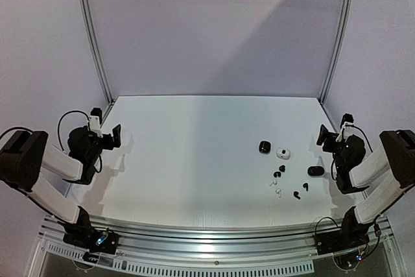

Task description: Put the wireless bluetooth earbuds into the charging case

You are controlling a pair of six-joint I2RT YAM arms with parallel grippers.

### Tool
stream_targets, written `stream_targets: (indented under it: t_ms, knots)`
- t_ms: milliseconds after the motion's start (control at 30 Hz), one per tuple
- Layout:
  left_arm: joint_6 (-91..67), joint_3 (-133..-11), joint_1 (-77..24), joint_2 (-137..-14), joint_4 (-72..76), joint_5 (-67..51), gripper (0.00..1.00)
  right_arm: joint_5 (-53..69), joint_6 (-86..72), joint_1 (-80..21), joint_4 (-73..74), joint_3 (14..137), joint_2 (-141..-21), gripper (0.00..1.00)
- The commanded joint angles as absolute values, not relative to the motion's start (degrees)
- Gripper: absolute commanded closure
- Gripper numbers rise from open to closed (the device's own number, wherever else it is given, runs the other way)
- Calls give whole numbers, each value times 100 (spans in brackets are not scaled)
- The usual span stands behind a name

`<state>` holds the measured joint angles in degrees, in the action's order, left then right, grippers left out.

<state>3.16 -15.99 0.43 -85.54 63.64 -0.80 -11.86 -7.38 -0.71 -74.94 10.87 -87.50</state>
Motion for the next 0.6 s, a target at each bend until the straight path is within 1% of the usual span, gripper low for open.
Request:
stream_targets:
  t_ms: [0, 67, 167, 267, 333, 400, 467, 567]
  knots:
    - [308, -1635, 0, -8683, 6503, -59, 1, -1246, -697, -46, -7353, 1207, -8766, 1]
    - [308, -1635, 0, -8684, 6504, -61, 1, -1179, -660, -46, -6625, 1372, -8417, 1]
    - [305, -1620, 0, -8705, 6568, -53, 1, -935, -612, -47, -4916, 1924, -7524, 1]
    - [316, -1600, 0, -8715, 6634, -63, 1, -357, 339, -50, -3200, 2560, -6808, 1]
    - [422, -1634, -4, -8564, 6545, -271, 1, 14, 894, -49, -2105, 2938, -6487, 1]
    - [641, -1995, 0, -8142, 5608, -975, 1, 606, 1645, -44, -833, 3352, -6209, 1]
    - [940, -2687, 0, -7791, 3833, -2040, 1, 1321, 2382, -45, 964, 3841, -6130, 1]
    - [812, -3767, 0, -7733, 2260, -3341, 1, 1574, 3406, -44, 2813, 4522, -6460, 1]
